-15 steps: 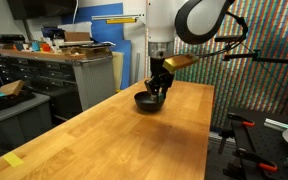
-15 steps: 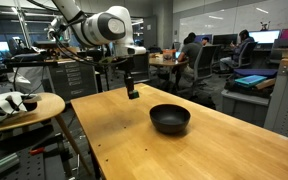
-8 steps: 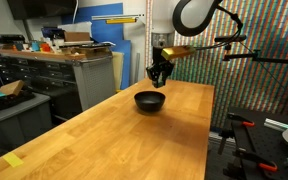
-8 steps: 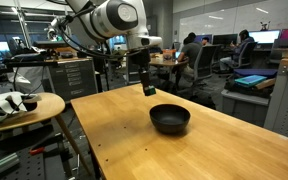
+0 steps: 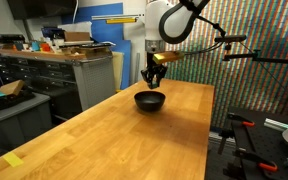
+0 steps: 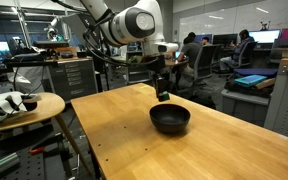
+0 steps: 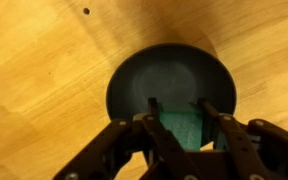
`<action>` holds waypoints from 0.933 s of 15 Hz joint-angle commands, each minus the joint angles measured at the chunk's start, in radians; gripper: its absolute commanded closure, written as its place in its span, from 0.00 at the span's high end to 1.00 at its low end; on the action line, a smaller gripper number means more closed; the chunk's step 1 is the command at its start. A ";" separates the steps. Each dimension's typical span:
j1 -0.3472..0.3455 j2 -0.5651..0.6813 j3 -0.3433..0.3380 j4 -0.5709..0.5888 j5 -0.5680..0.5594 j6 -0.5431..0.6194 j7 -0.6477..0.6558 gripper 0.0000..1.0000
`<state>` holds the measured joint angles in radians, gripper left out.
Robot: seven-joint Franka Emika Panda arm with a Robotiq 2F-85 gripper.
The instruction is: Put the green block inside the black bowl
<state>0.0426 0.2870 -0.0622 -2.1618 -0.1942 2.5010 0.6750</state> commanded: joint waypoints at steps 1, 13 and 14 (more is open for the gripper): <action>-0.003 0.111 -0.009 0.111 0.063 0.004 -0.057 0.17; 0.026 0.304 -0.061 0.197 0.088 0.079 -0.054 0.17; 0.031 0.305 -0.066 0.193 0.086 0.088 -0.051 0.67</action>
<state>0.0461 0.5739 -0.0980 -1.9882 -0.1347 2.5635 0.6427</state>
